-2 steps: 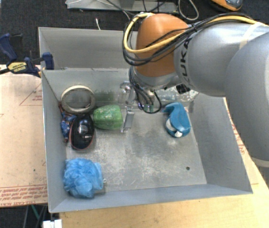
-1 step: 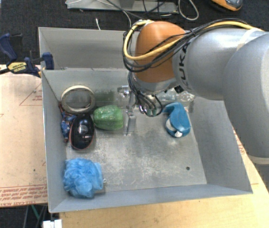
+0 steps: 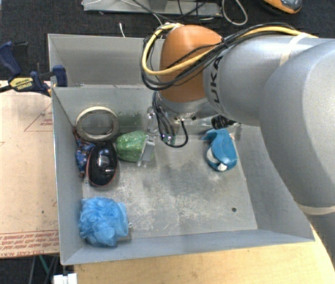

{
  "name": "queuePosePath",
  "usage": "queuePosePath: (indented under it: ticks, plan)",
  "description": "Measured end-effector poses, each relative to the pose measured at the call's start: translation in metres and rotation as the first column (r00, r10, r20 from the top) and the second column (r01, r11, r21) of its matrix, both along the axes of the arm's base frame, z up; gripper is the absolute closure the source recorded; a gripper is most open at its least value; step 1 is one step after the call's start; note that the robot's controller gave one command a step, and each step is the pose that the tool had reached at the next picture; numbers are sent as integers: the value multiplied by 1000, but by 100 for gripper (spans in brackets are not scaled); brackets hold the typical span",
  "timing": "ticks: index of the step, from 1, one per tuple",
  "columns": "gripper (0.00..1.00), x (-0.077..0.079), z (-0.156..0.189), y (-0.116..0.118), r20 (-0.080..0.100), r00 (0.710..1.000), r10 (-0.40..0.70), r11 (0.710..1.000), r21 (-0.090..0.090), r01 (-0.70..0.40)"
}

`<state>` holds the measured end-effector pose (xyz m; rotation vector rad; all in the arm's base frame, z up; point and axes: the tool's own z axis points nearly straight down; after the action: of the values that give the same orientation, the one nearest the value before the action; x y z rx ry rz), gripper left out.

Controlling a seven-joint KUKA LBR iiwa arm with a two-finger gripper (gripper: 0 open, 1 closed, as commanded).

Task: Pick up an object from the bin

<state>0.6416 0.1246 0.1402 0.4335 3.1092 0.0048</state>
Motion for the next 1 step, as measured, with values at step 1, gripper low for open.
queuePosePath:
  ticks: [1]
  plan:
    - [0,-6,-66,4,22,988,150,989,-6,-150]
